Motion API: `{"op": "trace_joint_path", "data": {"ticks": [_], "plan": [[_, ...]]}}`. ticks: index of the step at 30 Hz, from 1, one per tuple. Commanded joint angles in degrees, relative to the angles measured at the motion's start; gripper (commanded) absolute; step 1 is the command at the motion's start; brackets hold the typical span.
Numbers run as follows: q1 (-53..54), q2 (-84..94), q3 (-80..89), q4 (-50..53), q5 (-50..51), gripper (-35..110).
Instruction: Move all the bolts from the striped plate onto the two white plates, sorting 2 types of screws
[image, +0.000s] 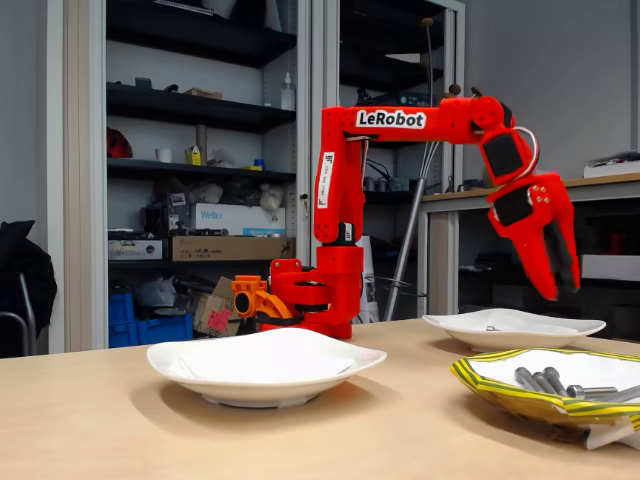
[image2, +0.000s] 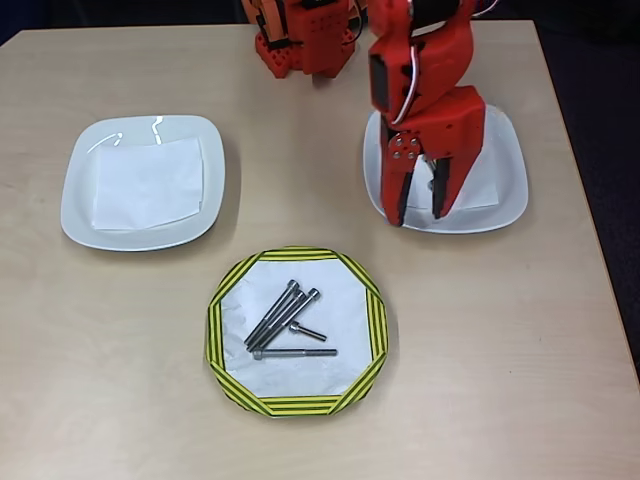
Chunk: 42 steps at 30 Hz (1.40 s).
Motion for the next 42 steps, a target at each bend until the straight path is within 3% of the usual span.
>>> {"op": "trace_joint_path", "data": {"ticks": [1, 6, 10, 42], "plan": [[6.8, -2.5, -4.0, -4.8, -22.2, 13], [12.0, -8.8, -4.1, -16.4, -51.1, 12], [14.3, -13.8, -6.0, -19.9, -58.2, 12], [21.0, -39.4, -38.7, 4.1, -54.3, 8]]}}
